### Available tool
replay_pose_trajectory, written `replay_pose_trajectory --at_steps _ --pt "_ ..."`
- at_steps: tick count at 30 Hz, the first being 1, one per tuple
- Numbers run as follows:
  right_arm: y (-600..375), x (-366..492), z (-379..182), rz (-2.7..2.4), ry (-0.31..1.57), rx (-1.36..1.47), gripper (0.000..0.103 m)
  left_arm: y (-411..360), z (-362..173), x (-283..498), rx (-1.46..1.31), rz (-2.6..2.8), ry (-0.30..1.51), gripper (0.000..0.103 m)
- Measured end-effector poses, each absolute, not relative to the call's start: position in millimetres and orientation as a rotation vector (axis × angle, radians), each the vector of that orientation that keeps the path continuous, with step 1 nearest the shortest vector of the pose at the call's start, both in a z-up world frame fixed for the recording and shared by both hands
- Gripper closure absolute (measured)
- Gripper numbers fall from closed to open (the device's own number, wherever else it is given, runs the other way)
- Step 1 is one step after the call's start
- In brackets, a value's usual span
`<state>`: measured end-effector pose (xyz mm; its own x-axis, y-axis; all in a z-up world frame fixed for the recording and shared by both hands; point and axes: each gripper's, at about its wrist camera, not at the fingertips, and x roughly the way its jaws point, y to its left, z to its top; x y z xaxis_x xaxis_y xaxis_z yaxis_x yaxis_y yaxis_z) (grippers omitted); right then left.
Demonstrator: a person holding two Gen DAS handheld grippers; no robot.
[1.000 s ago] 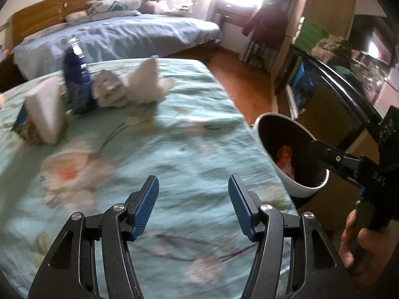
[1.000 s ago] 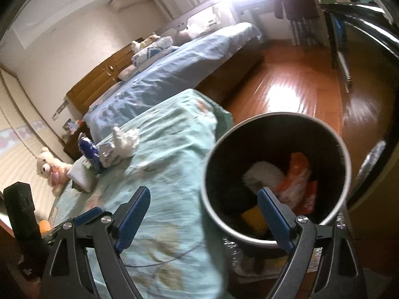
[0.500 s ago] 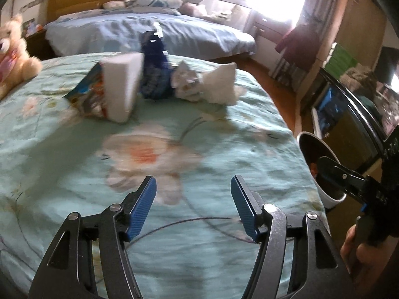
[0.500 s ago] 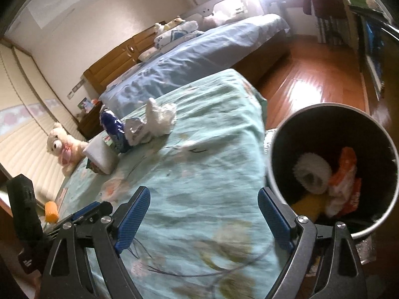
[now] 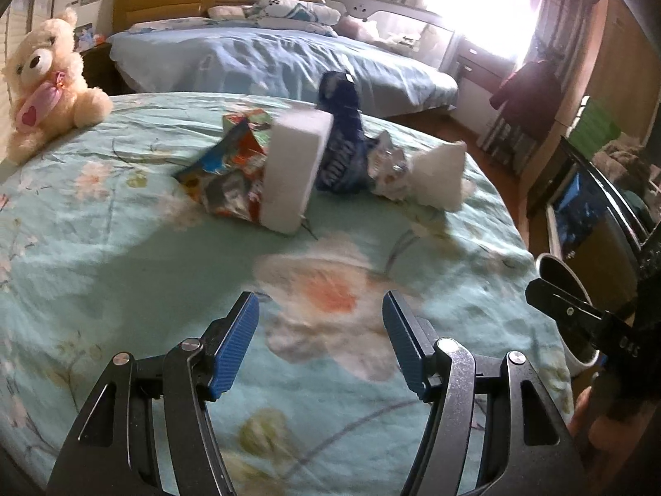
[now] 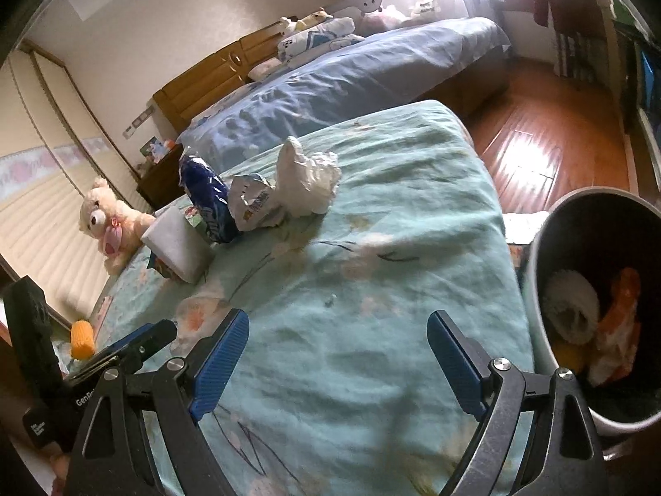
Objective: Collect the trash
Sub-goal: 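Move both tools back from the bin toward the remaining trash on the bed, then grasp the white foam block with left tool while right tool grasps the crumpled tissue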
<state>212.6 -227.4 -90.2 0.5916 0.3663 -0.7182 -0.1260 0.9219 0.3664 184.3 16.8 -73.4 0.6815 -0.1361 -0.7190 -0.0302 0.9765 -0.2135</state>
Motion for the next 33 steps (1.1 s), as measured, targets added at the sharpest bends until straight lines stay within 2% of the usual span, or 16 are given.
replay_pose_trajectory --at_steps 18,25,28,29,30,31,32,33 --pt "-203 277 -101 0.293 0.903 0.254 0.014 34 -69 238 -0.210 -0.026 0.797 0.040" --pt "-195 305 -103 0.274 0.889 0.238 0.017 36 -73 254 -0.212 -0.022 0.798 0.040" --pt "-191 315 -105 0.277 0.892 0.228 0.030 35 -74 257 -0.213 -0.026 0.800 0.041" --pt "-189 318 -106 0.276 0.896 0.223 0.039 34 -75 258 -0.213 -0.029 0.798 0.046" --pt "-188 320 -108 0.276 0.900 0.223 0.052 34 -75 260 -0.213 -0.034 0.801 0.056" --pt "-188 320 -108 0.282 0.902 0.227 0.058 34 -77 262 -0.213 -0.041 0.809 0.060" --pt "-188 320 -108 0.287 0.898 0.228 0.067 33 -78 264 -0.212 -0.045 0.814 0.070" --pt "-188 317 -106 0.287 0.889 0.221 0.070 33 -78 264 -0.212 -0.049 0.817 0.072"
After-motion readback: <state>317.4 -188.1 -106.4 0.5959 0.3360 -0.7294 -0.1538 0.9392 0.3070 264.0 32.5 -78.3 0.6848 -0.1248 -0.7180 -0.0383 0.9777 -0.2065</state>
